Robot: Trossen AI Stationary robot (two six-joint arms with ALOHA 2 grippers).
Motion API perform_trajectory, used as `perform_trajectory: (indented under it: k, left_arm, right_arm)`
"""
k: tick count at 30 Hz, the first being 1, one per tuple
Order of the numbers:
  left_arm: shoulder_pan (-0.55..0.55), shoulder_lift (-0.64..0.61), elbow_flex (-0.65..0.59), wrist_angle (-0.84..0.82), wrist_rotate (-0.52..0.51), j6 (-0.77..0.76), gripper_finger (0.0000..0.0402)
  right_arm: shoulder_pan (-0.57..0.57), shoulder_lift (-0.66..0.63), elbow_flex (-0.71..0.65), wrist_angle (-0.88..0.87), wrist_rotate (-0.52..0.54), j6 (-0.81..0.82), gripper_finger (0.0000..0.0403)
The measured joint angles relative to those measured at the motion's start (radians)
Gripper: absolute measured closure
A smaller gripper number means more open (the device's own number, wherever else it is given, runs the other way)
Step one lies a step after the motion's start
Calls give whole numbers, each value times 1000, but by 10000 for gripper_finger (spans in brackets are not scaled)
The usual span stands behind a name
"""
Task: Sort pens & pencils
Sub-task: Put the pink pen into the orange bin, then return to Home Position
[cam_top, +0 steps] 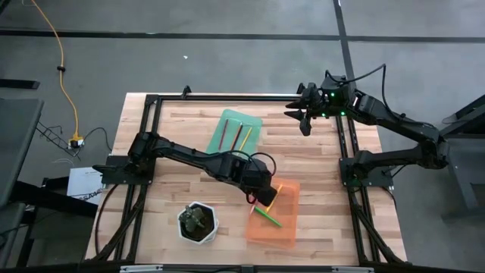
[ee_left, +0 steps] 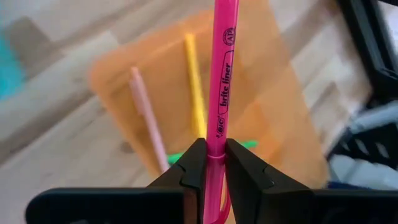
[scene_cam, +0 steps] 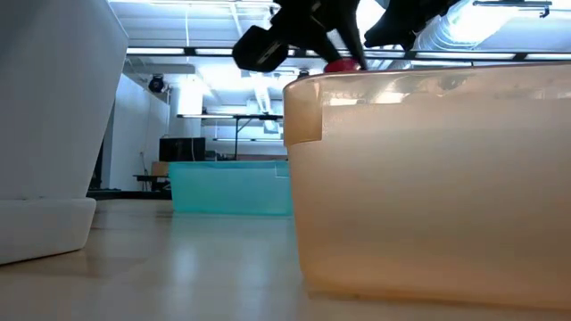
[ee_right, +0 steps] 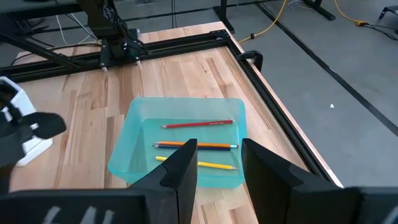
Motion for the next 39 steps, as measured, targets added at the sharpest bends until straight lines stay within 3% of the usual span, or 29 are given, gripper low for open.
perform_trajectory:
  k: [25, 39]
  left_arm:
    - [-13, 45, -11, 91, 28, 31, 361]
    - [-6, 52, 1, 81, -11, 108, 268]
  right_arm:
    - [0, 0, 0, 2, 1, 11, 285]
    - [0, 0, 0, 4, 10, 8, 285]
